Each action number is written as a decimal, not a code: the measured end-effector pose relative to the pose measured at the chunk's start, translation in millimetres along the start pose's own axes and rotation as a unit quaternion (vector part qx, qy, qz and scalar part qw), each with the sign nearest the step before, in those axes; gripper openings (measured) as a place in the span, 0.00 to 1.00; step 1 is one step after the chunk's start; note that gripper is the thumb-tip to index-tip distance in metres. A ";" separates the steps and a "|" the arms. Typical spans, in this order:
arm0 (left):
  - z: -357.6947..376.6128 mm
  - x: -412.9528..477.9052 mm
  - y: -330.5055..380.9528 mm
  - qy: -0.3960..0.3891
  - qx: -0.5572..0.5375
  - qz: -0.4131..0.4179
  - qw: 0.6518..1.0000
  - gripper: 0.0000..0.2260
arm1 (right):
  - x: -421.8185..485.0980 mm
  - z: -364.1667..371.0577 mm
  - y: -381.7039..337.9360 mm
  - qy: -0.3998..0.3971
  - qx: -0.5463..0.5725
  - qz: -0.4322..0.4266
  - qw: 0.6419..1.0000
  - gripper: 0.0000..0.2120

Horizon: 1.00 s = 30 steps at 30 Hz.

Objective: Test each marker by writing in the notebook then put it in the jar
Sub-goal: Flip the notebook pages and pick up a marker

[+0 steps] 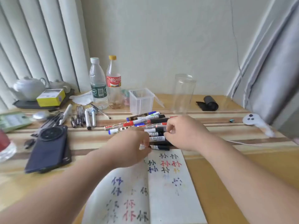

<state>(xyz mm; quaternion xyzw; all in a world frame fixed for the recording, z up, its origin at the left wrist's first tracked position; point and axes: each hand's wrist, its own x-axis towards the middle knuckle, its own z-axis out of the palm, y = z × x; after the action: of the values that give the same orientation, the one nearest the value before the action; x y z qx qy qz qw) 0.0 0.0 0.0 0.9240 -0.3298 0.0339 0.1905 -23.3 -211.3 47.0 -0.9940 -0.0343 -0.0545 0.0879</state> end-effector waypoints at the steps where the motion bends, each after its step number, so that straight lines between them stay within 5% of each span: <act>1: 4.9 -3.0 -4.1 -0.018 0.009 0.003 1.000 0.06 | 0.1 3.8 0.3 -0.044 0.000 0.007 0.999 0.06; 6: 20.1 -12.3 -17.0 -0.026 0.062 0.003 0.998 0.13 | -2.8 19.3 6.2 -0.165 -0.013 -0.014 0.986 0.07; 11: 33.6 -21.0 -17.3 0.001 0.089 -0.012 0.996 0.22 | 1.0 33.4 17.4 -0.119 -0.100 -0.040 0.987 0.12; 18: 39.5 -26.8 -15.0 -0.010 0.053 -0.072 0.996 0.30 | 6.3 62.2 32.2 -0.002 0.005 0.009 1.000 0.16; 30: 43.2 -22.0 -10.4 -0.008 0.092 -0.086 0.992 0.36 | -11.0 56.0 36.3 -0.089 0.049 -0.021 0.995 0.25</act>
<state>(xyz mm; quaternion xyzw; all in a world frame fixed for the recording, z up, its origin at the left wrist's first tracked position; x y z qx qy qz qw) -13.4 4.4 -47.5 0.9629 -0.2458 0.0402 0.1039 -25.7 -237.6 -15.2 -0.9886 -0.0653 0.0339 0.1316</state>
